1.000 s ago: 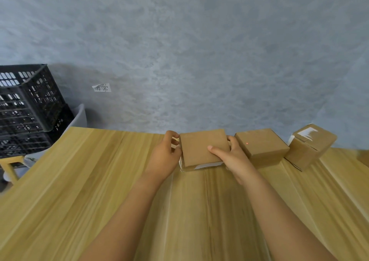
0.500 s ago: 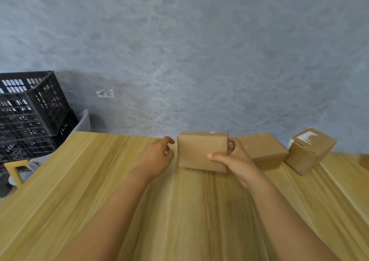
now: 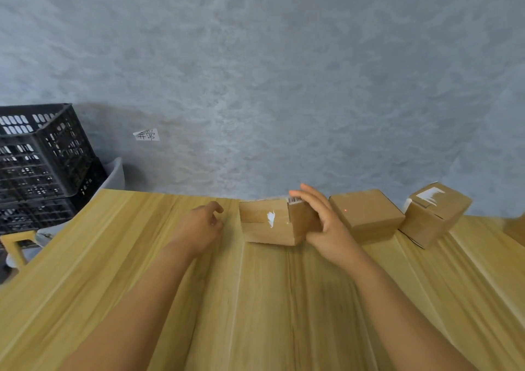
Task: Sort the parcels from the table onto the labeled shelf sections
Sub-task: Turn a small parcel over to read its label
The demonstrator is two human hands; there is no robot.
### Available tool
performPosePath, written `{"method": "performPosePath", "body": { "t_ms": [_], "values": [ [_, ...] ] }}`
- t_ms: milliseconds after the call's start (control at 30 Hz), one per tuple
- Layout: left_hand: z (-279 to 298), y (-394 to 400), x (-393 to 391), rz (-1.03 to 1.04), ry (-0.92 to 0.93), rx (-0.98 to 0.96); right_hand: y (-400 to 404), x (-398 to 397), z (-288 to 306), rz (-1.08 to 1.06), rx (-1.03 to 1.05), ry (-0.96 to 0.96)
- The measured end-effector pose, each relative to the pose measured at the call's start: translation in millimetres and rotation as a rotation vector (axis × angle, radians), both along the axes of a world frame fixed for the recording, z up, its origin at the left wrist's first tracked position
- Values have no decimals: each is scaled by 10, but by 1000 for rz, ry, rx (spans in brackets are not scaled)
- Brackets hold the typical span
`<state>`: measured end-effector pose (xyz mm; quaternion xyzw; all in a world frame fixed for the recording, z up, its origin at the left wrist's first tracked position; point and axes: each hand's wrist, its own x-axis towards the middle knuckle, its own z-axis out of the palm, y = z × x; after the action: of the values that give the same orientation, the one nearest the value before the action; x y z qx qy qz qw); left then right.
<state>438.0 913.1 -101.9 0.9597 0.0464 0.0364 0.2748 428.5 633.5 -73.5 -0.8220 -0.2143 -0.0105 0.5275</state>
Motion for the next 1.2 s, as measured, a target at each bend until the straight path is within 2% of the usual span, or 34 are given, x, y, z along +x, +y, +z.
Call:
{"method": "performPosePath", "body": {
  "t_ms": [67,133,233,367,467,600,800,933,1100,1167,1200],
  "values": [
    [-11,31,-12,2,6,15,16,17,49,-8,169,150],
    [-13,54,-33,8,20,34,58,56,15,-85,227,242],
    [13,1,-81,14,88,-4,128,34,-130,-177,1,359],
    [92,-258,-172,-7,372,-489,196,2,-216,-165,-132,512],
    [207,-369,-171,70,299,-742,219,21,-152,-102,-47,539],
    [381,-408,-121,66,199,-894,236,17,-60,-73,140,553],
    [396,-264,-129,-18,219,-975,168,23,73,-160,340,377],
    [426,-118,-106,-89,194,-811,41,117,318,-117,133,241],
    [663,-192,-62,-342,301,-836,139,221,666,144,-157,150],
    [727,-237,-38,-408,337,-831,197,269,736,160,-158,106],
    [734,-252,-25,-401,312,-857,220,296,749,102,-119,55]
  ]
}}
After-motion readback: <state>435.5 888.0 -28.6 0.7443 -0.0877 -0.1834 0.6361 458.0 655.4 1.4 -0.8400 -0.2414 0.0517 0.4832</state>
